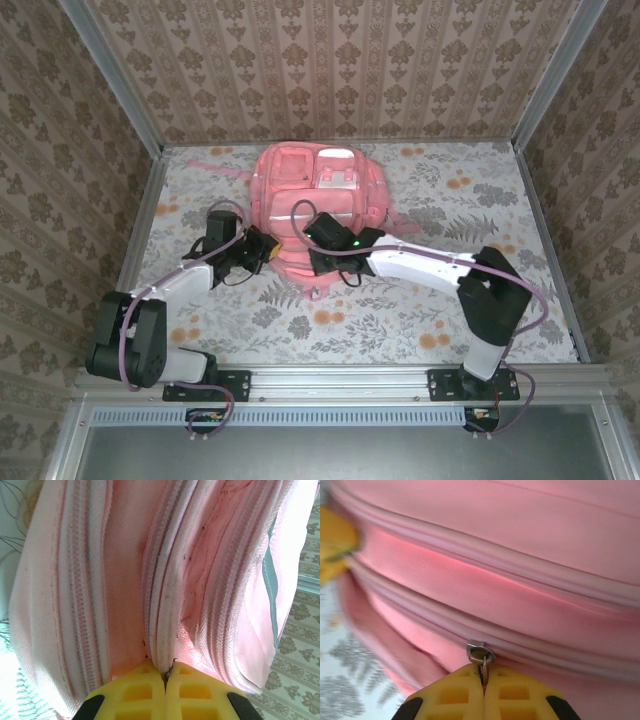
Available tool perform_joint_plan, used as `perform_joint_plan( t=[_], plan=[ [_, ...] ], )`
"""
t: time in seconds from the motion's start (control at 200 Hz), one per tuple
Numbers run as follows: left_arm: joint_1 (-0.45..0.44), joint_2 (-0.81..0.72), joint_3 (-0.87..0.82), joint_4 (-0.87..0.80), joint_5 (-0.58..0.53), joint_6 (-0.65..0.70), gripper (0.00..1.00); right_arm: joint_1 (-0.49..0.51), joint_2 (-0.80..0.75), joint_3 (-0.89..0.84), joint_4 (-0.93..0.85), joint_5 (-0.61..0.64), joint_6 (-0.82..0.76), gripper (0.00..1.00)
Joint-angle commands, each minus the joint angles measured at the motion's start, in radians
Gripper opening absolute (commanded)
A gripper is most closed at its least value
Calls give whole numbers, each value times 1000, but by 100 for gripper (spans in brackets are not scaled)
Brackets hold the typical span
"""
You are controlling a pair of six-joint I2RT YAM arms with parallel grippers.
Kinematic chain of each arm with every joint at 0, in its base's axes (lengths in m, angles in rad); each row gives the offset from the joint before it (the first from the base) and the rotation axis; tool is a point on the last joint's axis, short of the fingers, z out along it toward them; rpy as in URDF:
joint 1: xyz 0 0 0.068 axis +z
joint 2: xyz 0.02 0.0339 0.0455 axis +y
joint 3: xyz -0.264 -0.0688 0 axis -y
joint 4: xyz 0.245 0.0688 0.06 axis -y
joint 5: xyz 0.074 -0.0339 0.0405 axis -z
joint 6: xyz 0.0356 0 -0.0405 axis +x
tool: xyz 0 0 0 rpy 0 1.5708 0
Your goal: Pack books, pencil case, and school supplies into a backpack
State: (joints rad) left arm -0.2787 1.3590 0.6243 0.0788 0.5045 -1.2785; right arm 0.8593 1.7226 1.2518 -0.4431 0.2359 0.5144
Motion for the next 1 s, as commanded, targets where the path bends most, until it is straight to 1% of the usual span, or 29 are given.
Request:
perform_joint_plan(
  t=[0.0,0.12,0.195,0.235,0.275,0.32,0.37,0.4,0.445,0.48,0.535,0.57,0.67,0.81,0.905,0.995],
  plan=[
    [36,-33,14,-65,-50,74,0,-57,-93,-70,-164,225,41,0],
    [53,-37,13,-71,-42,86,0,-130,-135,-121,-162,224,57,0],
    [70,-35,25,-80,-36,106,0,-135,-152,-120,-128,181,25,0],
    [82,-35,37,-94,-34,125,0,-130,-159,-117,-101,118,-5,0],
    [98,-35,54,-112,-34,154,0,-122,-164,-118,-38,33,-37,0],
    [117,-32,78,-145,-34,194,0,-105,-163,-113,16,-70,-65,0],
    [139,-31,111,-196,-38,242,0,-85,-150,-101,59,-151,-76,0],
    [150,-33,126,-225,-43,266,6,-73,-135,-88,75,-188,-77,0],
    [163,-40,144,-262,-49,293,23,-57,-110,-63,96,-222,-69,0],
    [170,-49,154,-292,-52,307,32,-49,-86,-43,111,-243,-61,0],
    [176,-69,158,-326,-58,316,42,-37,-49,-8,135,-265,-45,0],
    [177,-88,154,-342,-62,312,46,-31,-25,16,147,-277,-37,0],
    [182,-132,129,-358,-53,279,50,-14,49,94,170,-300,-27,0],
    [180,-162,74,-284,29,187,51,1,133,183,174,-326,-38,0],
    [173,-159,58,-232,73,148,51,9,152,204,175,-350,-43,0],
    [163,-145,57,-206,86,125,50,11,149,200,181,-365,-44,0]
  ],
)
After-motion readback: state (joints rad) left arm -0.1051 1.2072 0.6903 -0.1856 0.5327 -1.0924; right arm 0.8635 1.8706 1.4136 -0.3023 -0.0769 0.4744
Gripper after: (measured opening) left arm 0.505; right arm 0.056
